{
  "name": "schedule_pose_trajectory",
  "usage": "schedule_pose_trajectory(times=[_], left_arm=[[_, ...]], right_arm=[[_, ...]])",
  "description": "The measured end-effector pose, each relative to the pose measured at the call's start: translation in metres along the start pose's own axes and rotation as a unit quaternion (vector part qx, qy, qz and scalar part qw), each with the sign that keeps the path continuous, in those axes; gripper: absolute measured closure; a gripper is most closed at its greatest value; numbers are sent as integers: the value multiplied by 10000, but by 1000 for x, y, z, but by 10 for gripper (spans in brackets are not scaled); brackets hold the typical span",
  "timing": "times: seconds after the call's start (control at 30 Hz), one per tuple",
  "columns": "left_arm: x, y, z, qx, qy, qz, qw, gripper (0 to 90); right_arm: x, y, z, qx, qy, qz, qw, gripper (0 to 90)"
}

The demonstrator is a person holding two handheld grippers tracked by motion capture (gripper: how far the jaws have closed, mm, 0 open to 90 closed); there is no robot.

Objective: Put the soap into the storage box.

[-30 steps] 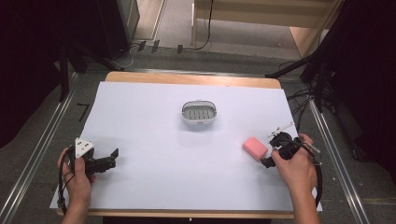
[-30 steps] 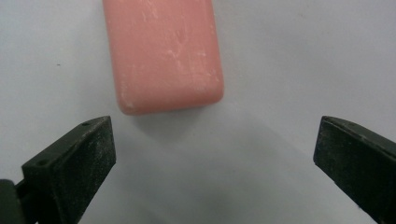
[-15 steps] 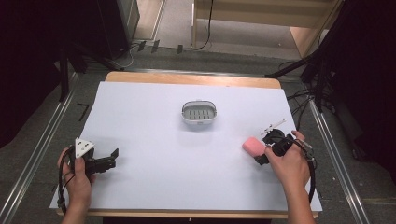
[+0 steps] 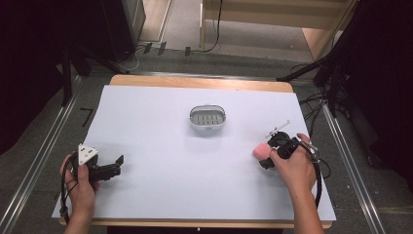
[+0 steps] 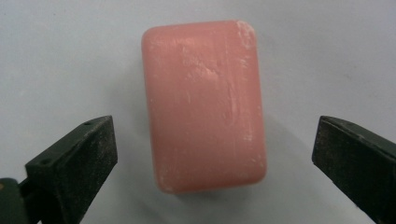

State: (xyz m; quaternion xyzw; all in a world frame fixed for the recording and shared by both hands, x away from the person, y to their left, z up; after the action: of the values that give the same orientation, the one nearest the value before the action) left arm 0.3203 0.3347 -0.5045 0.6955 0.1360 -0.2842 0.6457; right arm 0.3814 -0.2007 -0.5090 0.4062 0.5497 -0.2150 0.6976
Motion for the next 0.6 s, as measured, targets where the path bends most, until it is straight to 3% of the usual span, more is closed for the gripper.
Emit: schedule_pose_trajectory(times=[0.6], left_arm=[[0,0,0,-10,5,8,10000,0]], right_arm=[[6,11,-5,4,247,-18,9997,294]])
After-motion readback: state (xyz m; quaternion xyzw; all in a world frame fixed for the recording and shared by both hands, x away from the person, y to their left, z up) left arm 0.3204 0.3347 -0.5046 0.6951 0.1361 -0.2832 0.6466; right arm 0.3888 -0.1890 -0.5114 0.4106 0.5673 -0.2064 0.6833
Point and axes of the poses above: each handheld gripper's, and its own axes: x roughly forward along the jaws, y roughly out of its top, z roughly to its right, the point moved 7 cm from there along x, roughly forward along the jaws, and after that the axes turned 3 degrees about -y, right-handed, at the moved point
